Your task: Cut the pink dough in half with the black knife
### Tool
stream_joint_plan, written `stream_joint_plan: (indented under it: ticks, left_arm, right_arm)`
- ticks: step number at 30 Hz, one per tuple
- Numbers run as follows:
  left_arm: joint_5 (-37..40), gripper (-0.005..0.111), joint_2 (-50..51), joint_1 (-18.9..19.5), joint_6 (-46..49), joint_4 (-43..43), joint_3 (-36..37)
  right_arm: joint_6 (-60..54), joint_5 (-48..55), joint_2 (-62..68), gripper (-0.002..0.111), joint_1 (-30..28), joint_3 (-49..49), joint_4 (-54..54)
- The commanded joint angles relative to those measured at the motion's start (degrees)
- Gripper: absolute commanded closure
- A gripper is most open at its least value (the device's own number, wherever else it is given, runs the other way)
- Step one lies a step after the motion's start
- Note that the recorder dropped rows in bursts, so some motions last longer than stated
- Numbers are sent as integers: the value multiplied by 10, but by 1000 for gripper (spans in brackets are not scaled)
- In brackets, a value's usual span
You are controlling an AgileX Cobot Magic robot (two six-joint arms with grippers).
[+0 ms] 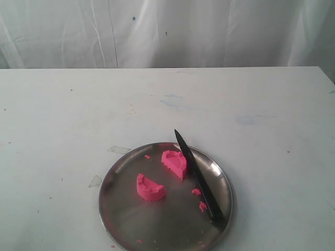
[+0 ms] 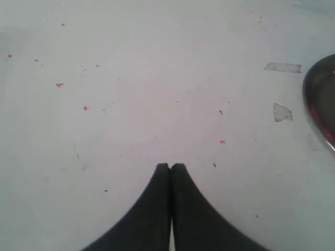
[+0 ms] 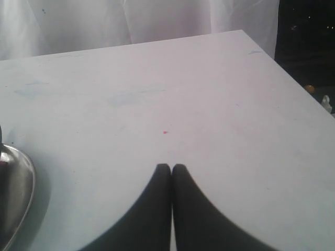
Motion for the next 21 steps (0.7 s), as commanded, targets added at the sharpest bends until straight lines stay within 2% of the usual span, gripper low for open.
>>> stream_joint_plan:
  ticks: [1, 5, 21]
  left_arm:
    - [5, 107, -3, 2, -30, 12, 2]
    - [4, 107, -3, 2, 0, 19, 2]
    - [4, 107, -3, 2, 0, 19, 2]
  right_arm:
    - [1, 0, -4, 108, -2, 1, -6]
    - [1, 0, -4, 108, -2, 1, -6]
    - [1, 0, -4, 108, -2, 1, -6]
